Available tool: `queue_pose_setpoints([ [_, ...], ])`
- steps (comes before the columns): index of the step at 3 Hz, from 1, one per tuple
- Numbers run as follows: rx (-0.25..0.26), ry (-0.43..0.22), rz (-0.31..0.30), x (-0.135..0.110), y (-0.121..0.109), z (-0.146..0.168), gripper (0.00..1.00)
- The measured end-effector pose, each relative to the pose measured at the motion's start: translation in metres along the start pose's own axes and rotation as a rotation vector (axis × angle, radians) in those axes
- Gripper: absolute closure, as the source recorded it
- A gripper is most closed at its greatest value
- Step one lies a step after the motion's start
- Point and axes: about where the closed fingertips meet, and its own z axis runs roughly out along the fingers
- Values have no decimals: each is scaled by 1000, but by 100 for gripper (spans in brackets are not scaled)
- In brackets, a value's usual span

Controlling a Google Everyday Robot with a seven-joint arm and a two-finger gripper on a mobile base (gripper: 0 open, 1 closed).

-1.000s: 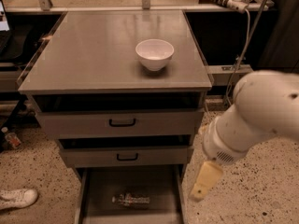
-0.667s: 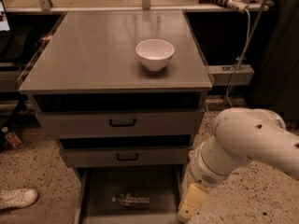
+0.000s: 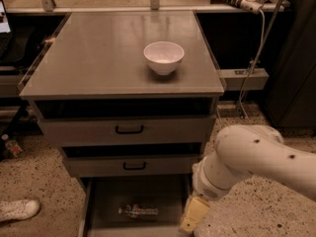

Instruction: Pick water bottle from bottom drawer and place on counter

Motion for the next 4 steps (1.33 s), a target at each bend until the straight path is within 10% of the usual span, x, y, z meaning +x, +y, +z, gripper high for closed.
queue_pose_setpoints([
  [2,40,-49,16,-19,-55,118,0],
  [4,4,-72,17,-16,-54,135,0],
])
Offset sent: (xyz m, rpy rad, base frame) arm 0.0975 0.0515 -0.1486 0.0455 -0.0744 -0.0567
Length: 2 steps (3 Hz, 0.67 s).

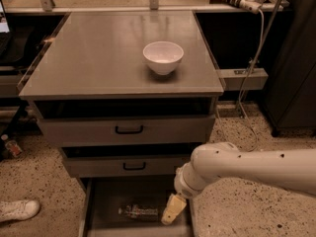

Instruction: Pick water bottle from bottom drawer and place on counter

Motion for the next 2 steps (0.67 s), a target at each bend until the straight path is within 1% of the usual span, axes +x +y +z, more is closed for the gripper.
queue_pose_setpoints([
  [1,-8,-35,-15,11,-13,48,0],
  [2,-38,-68,-12,24,-27,116,0],
])
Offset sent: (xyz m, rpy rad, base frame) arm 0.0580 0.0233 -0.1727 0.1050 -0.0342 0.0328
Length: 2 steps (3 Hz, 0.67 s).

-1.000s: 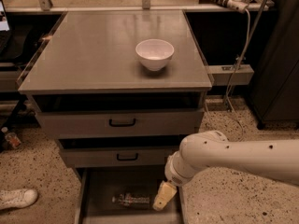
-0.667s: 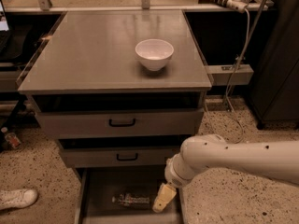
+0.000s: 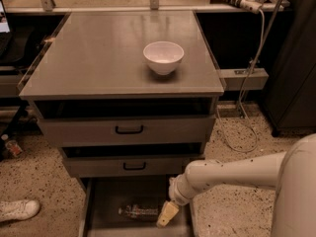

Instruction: Pick water bottle from bottom drawer and place on counter

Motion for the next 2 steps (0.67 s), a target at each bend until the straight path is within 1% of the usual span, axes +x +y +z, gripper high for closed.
queue_pose_setpoints([
  [1,-1,0,9,2,2,5,0],
  [2,-10,-55,12,-2,-6,35,0],
])
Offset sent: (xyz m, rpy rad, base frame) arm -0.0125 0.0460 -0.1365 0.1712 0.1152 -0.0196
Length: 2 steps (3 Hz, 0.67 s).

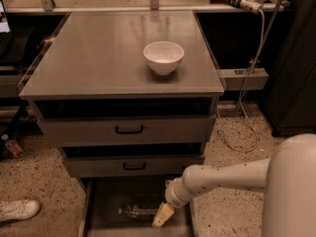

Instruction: Pick water bottle from bottom drawer and place on counter

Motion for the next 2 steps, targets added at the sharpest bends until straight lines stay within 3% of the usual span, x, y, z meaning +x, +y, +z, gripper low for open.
queue_pose_setpoints([
  [1,-96,-43,27,16,11,77,0],
  [2,-94,-43,25,16,11,76,0],
])
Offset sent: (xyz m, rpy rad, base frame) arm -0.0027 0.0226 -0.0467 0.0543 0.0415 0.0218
